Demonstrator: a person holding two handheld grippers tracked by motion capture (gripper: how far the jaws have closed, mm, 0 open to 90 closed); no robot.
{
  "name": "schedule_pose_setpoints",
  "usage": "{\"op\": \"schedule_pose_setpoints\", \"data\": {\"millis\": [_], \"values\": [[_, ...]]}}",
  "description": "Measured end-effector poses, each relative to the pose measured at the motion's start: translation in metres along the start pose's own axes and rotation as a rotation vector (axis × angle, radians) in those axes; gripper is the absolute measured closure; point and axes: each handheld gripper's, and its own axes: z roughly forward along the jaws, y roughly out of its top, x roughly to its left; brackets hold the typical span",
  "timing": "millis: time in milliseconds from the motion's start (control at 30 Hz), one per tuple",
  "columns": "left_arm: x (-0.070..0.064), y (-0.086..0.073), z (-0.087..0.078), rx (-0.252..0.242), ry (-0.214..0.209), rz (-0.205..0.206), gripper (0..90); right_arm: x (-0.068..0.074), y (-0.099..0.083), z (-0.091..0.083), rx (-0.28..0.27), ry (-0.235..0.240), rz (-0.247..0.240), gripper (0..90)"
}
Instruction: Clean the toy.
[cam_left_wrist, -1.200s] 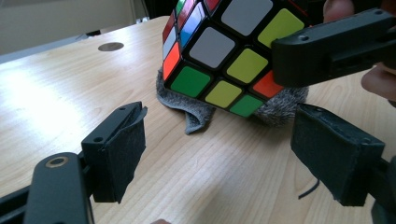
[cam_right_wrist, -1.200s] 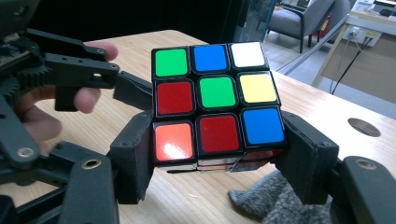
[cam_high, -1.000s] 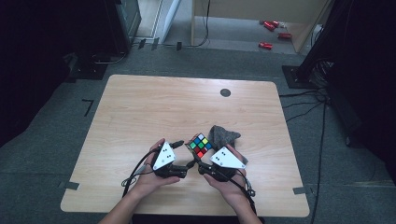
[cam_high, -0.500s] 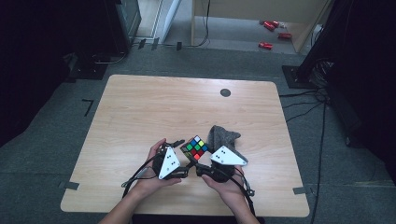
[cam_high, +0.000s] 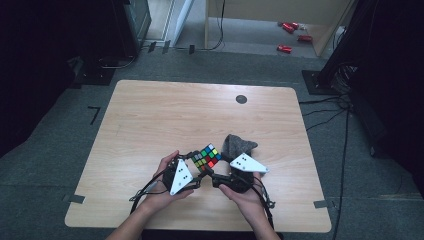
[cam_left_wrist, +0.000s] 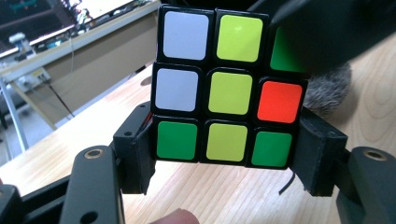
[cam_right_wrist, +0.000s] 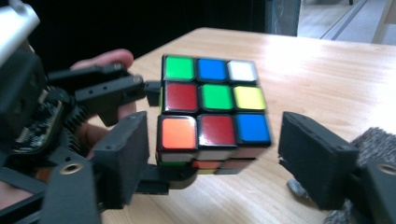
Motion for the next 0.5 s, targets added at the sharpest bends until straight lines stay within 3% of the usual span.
{"op": "schedule_pose_setpoints", "data": {"millis": [267,500], "values": [[0.012,-0.002,-0.003,0.023,-0.009,-0.086,34.6,-0.019,0.004,-0.011,-0.055,-0.053,0.023,22.7],[0.018,-0.001,-0.004,0.051,-0.055,-0.147,34.7,-0.037,-0.001,-0.013,-0.036,-0.174,-0.029,26.2]]}}
